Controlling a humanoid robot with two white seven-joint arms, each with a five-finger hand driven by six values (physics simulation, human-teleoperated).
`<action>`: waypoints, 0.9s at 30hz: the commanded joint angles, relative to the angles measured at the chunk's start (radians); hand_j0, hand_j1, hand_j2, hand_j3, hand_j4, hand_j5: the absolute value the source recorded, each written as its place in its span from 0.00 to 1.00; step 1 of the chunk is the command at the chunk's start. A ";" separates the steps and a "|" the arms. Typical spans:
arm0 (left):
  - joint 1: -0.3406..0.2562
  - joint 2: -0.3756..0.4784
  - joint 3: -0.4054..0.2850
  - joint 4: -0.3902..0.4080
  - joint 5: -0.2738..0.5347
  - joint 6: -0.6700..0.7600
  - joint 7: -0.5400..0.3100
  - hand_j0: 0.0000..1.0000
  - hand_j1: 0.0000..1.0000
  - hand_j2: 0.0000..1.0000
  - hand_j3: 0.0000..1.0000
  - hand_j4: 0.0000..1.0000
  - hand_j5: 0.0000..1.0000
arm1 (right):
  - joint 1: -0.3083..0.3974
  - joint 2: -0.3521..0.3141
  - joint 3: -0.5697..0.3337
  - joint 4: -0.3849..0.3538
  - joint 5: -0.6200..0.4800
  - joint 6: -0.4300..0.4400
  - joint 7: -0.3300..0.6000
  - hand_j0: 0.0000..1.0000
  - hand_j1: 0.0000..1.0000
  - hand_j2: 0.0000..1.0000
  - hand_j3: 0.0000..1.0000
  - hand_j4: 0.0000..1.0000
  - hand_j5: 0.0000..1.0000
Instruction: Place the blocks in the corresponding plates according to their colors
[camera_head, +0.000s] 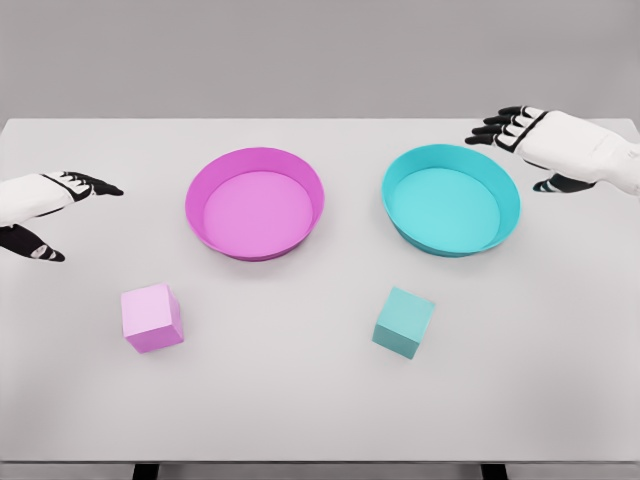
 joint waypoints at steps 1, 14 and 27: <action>0.000 0.003 -0.005 -0.001 0.006 0.002 0.000 1.00 1.00 1.00 1.00 1.00 1.00 | 0.000 -0.004 0.002 -0.003 -0.005 0.000 -0.001 1.00 1.00 1.00 1.00 1.00 1.00; 0.000 0.021 -0.077 -0.162 0.002 0.002 -0.058 1.00 1.00 1.00 1.00 1.00 1.00 | -0.360 -0.154 0.428 -0.090 -0.013 0.000 -0.007 1.00 1.00 1.00 1.00 1.00 1.00; 0.000 0.079 -0.134 -0.332 -0.041 0.002 -0.095 1.00 1.00 1.00 1.00 1.00 1.00 | -0.439 -0.180 0.584 -0.352 -0.024 0.000 -0.014 1.00 1.00 1.00 1.00 1.00 1.00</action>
